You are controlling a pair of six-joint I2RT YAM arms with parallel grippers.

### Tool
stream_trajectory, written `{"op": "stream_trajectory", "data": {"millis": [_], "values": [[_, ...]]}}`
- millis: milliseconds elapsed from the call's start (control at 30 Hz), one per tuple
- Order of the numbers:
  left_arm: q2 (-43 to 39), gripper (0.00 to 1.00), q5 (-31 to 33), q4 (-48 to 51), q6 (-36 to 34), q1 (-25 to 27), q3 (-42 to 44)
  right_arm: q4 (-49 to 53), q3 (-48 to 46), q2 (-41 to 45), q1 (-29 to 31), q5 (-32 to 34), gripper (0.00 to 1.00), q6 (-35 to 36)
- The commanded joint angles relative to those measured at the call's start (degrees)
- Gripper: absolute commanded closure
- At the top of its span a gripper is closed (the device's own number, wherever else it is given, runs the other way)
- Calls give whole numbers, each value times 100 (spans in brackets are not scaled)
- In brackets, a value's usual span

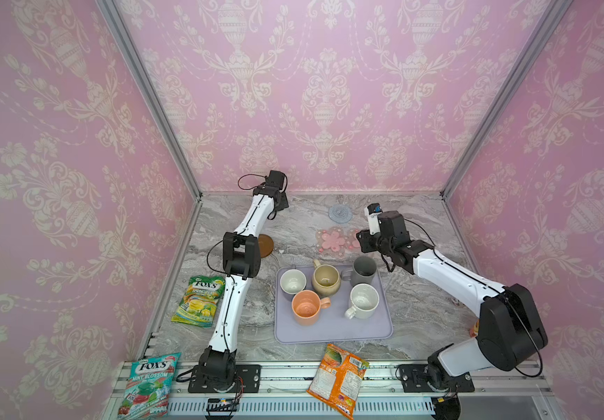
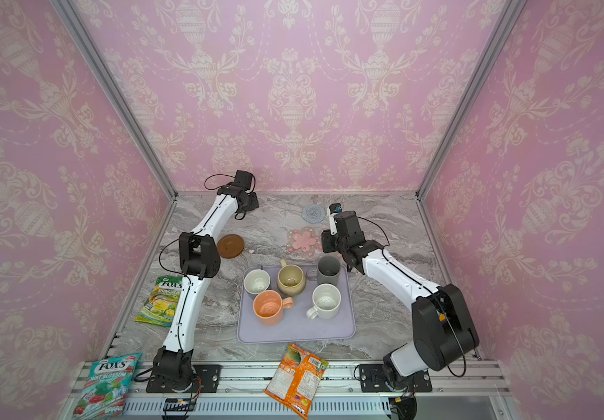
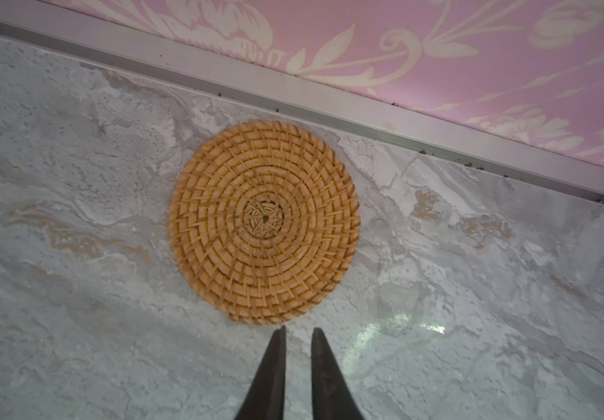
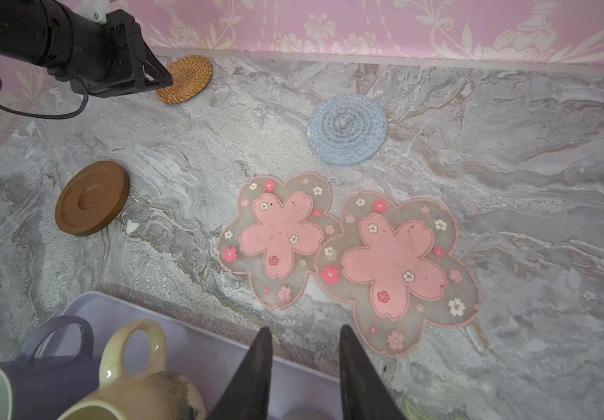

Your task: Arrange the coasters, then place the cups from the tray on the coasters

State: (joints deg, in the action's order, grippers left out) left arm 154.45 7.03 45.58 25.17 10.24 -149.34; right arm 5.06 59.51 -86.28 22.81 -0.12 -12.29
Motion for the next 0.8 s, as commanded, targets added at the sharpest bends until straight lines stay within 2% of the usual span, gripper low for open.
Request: {"op": "stream_trajectory", "data": {"millis": [0, 200, 333, 567, 667, 767], "values": [[202, 83, 217, -156, 222, -115, -131, -22, 293, -218, 30, -77, 66, -106], [395, 83, 179, -426, 312, -214, -131, 45, 729, -728, 27, -319, 65, -89], [512, 83, 48, -437, 401, -300, -142, 133, 1349, -1147, 30, -541, 64, -157], [562, 83, -258, -34, 361, -310, -115, 61, 1856, -1690, 27, -822, 64, -390], [359, 84, -533, 185, 380, -273, 291, 29, 2015, -1884, 35, -909, 64, -563], [-45, 84, -820, 4, 264, -178, 1115, -25, 2166, -2091, 70, -1004, 64, -759]]}}
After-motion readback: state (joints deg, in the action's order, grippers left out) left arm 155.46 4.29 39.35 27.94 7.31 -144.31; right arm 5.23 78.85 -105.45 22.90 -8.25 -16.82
